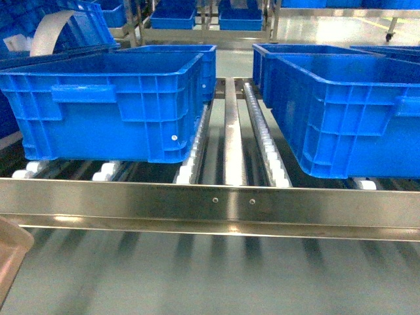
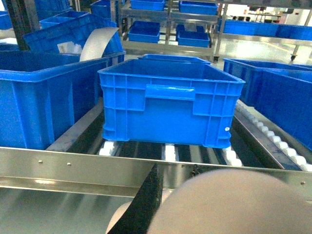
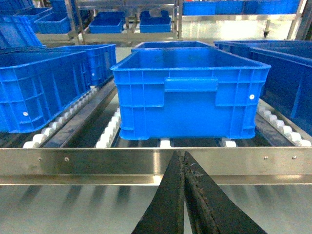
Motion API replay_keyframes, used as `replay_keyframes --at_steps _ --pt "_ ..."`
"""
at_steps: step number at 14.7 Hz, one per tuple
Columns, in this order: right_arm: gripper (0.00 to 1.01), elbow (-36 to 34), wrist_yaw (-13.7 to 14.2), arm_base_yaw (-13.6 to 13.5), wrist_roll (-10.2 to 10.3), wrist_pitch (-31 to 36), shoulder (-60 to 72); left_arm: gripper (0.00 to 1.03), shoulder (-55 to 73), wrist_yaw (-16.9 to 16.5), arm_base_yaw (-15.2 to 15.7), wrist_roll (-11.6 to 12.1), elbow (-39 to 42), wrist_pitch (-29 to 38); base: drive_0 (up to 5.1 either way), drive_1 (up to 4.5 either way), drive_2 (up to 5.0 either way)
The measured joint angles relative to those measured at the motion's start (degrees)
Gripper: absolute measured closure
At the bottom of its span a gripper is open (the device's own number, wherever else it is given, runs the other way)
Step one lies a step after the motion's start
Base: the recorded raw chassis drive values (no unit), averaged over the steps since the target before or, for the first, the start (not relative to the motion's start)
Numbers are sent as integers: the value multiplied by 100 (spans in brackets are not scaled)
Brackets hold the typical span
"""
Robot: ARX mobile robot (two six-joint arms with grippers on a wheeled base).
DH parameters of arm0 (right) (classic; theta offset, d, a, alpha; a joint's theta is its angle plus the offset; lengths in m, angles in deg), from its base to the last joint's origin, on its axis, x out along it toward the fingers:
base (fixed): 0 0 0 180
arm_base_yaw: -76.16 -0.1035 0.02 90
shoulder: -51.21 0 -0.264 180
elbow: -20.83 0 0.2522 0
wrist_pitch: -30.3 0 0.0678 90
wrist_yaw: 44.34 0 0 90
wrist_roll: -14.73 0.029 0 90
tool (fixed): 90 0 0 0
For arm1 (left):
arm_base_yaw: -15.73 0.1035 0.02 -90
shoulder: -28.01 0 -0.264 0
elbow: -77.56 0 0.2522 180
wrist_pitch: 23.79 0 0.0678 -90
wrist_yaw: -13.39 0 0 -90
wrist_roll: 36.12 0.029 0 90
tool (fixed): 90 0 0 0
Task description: Place part in tray to right shelf
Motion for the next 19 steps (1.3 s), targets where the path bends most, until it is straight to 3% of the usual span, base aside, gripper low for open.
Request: replay_keyframes --at_steps 1,2,3,12,19 --pt "99 0 -2 0 2 48 2 90 -227 -4 0 2 -2 -280 0 0 0" --pt "99 0 2 0 2 39 0 90 -826 -9 0 -4 -2 -1143 0 0 0" --pt "99 2 2 0 2 52 0 90 -962 -4 -2 0 -2 -922 0 0 0" --pt "97 0 2 0 0 44 2 90 -966 -7 -2 0 -7 -1034 0 0 0" --pt "3 0 2 0 2 44 0 90 -966 -7 0 0 -7 -1034 0 0 0"
